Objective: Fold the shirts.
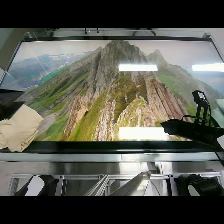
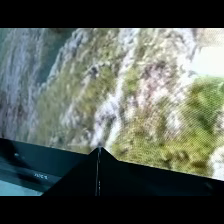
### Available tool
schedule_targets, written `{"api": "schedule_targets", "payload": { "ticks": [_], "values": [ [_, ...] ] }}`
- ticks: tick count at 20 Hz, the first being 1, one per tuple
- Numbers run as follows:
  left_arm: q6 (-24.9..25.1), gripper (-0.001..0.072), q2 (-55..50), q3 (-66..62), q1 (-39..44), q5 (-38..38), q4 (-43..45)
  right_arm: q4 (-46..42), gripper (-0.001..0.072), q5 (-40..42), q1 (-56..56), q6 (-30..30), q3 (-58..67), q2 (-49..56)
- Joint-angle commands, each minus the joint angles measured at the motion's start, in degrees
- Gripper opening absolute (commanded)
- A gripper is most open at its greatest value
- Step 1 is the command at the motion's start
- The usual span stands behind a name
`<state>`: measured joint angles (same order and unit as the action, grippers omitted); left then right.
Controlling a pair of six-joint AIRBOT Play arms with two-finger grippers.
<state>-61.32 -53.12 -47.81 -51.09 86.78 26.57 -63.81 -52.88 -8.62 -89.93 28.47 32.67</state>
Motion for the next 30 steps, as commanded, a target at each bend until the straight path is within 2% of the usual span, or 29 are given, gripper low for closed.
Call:
{"api": "schedule_targets", "payload": {
  "ticks": [1,3,5,9,14,20,21,22,24,25,27,30],
  "values": [
    [-2.21,0.0669,-3.76,-0.33,-15.76,-1.68,14.75,0.00,0.0023,-0.02,-0.02,-0.02,-0.02,-0.02],
    [-2.19,0.0669,-5.20,2.05,-23.78,-4.76,20.87,0.00,0.0023,-0.02,-0.02,-0.02,-0.02,-0.04],
    [-2.16,0.0669,-7.87,2.60,-30.95,-8.11,21.44,0.00,0.0023,-0.02,-0.04,-0.02,-0.02,-0.04],
    [-0.24,0.0668,-16.81,-2.34,-37.07,-11.19,22.25,0.00,0.0023,-0.02,-0.04,-0.02,-0.02,-0.04],
    [0.48,0.0669,-28.61,-8.83,-35.28,-12.81,23.26,0.00,0.0023,-0.02,-0.04,-0.02,-0.02,-0.02],
    [1.70,0.0667,-39.82,-14.45,-23.50,-12.57,23.26,0.00,0.0023,-0.02,-0.02,-0.02,-0.02,-0.02],
    [1.62,0.0642,-40.94,-15.19,-21.92,-12.57,23.26,0.00,0.0023,-0.02,-0.02,-0.02,-0.04,-0.04],
    [1.46,0.0455,-41.77,-15.82,-20.50,-12.31,23.30,0.00,0.0023,-0.02,-0.02,-0.02,-0.04,-0.04],
    [1.46,0.0135,-42.10,-17.03,-18.80,-11.28,23.28,-0.02,0.0023,-0.04,-0.02,0.00,-0.04,-0.02],
    [1.46,0.0003,-41.88,-17.94,-18.32,-9.46,22.80,0.00,0.0023,-0.04,-0.04,-0.02,-0.04,-0.04],
    [1.25,0.0013,-39.76,-20.11,-17.42,-5.44,16.55,0.00,0.0023,-0.04,-0.04,-0.02,-0.04,-0.02],
    [5.14,0.0013,-32.94,-22.29,-12.61,0.28,-6.19,0.00,0.0022,-0.02,-0.02,-0.02,-0.04,-0.02]
  ]
}}
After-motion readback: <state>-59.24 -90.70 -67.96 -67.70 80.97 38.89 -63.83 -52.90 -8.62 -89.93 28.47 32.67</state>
